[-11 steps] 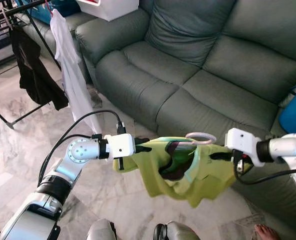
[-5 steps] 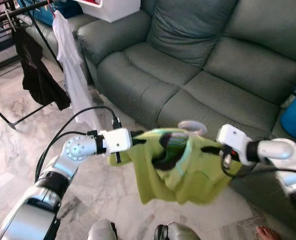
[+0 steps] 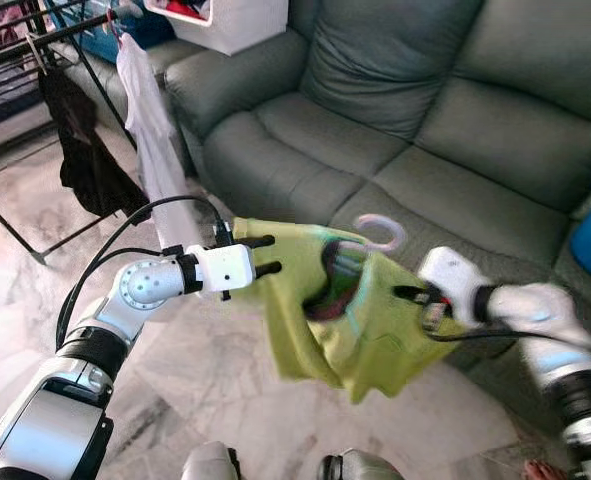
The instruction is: Hang hanger
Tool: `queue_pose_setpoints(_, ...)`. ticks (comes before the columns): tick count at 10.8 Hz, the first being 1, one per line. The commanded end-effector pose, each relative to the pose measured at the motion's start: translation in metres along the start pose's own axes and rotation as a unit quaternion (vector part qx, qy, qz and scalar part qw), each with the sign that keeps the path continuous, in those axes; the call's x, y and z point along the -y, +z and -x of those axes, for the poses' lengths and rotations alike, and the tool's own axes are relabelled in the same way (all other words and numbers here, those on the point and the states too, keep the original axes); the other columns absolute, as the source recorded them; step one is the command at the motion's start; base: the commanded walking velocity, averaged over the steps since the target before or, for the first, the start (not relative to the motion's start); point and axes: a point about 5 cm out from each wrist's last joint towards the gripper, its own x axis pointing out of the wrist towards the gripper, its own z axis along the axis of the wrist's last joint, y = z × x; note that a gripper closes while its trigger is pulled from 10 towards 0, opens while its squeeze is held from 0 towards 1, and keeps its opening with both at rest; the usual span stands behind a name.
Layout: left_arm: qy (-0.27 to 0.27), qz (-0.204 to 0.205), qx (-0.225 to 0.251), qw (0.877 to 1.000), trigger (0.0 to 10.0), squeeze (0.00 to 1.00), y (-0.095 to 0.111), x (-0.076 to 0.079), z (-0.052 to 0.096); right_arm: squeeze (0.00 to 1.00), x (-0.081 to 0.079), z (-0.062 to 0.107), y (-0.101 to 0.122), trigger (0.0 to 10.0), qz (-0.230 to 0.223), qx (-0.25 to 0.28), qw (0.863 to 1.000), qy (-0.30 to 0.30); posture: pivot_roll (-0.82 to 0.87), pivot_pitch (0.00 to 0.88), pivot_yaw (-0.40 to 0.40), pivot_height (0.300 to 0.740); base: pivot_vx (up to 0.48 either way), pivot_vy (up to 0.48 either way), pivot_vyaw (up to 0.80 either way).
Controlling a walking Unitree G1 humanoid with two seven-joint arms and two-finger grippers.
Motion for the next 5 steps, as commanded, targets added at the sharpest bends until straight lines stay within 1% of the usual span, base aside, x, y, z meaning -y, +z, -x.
queue_pose_setpoints(1, -0.003, -0.002, -0.013, 1.0, 10.0, 1.0, -0.005, 0.005, 0.005, 0.0, 0.003, 0.002, 0.001, 0.0, -0.006, 0.007, 1.0, -0.024, -0.1, 0.012, 0.027, 0.74, 0.0, 0.0, 0.0)
queue_pose_setpoints(2, 0.062, 0.033, -0.038, 0.997, 10.0, 1.0, -0.017, 0.01, 0.011, 0.0, -0.008, -0.004, -0.007, 0.0, -0.057, 0.009, 0.996, -0.074, -0.1, 0.011, 0.024, 0.74, 0.0, 0.0, 0.0)
queue_pose_setpoints(3, 0.093, 0.073, -0.039, 0.992, 10.0, 1.0, -0.02, 0.013, 0.014, 0.0, -0.013, -0.005, -0.01, 0.0, -0.091, 0.016, 0.991, -0.098, -0.1, 0.011, 0.022, 0.74, 0.0, 0.0, 0.0)
queue_pose_setpoints(4, 0.164, 0.135, -0.06, 0.975, 10.0, 1.0, -0.028, 0.017, 0.015, 0.0, -0.022, -0.008, -0.014, 0.1, -0.129, 0.023, 0.982, -0.135, -0.1, 0.016, 0.02, 0.74, 0.0, 0.0, 0.0)
queue_pose_setpoints(5, 0.225, 0.174, -0.066, 0.957, 10.0, 1.0, -0.031, 0.021, 0.017, 0.0, -0.033, -0.012, -0.014, 10.0, -0.162, 0.031, 0.973, -0.161, -0.09, 0.023, 0.02, 0.74, 0.0, 0.0, 0.0)
